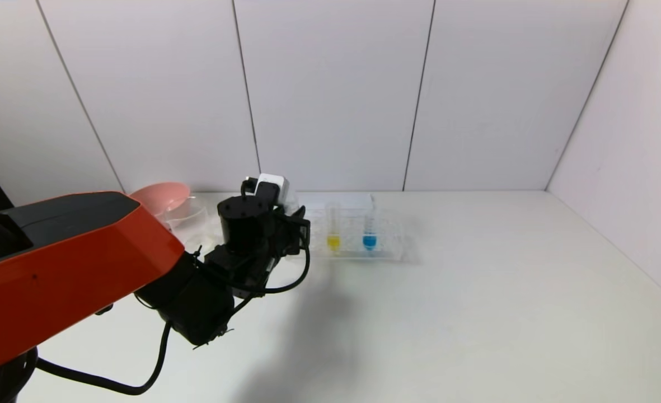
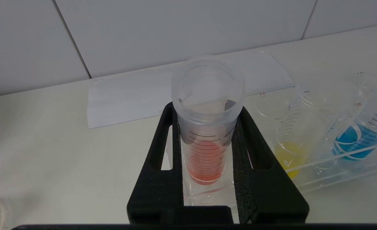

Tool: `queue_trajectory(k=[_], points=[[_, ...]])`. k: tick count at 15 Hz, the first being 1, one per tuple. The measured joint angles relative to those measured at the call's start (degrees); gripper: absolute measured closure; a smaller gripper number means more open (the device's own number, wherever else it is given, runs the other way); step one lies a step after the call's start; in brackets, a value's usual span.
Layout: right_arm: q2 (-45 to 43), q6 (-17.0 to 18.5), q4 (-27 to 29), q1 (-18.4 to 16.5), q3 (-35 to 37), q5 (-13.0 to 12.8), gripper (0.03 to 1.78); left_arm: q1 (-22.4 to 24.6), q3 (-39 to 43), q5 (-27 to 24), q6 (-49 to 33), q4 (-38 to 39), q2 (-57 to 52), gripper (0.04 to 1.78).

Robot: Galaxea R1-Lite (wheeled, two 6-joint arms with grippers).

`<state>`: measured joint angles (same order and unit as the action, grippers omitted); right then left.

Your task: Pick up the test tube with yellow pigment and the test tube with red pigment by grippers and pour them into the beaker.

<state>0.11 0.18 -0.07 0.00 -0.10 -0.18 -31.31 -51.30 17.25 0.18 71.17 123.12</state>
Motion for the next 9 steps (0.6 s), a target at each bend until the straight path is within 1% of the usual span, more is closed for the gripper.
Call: queue_trajectory(k=[9], points=[[0.0,0.0,0.0,0.0,0.0,0.0,0.11,-0.3,0.2,0.0,0.9,1.4,-3.1,1.37]])
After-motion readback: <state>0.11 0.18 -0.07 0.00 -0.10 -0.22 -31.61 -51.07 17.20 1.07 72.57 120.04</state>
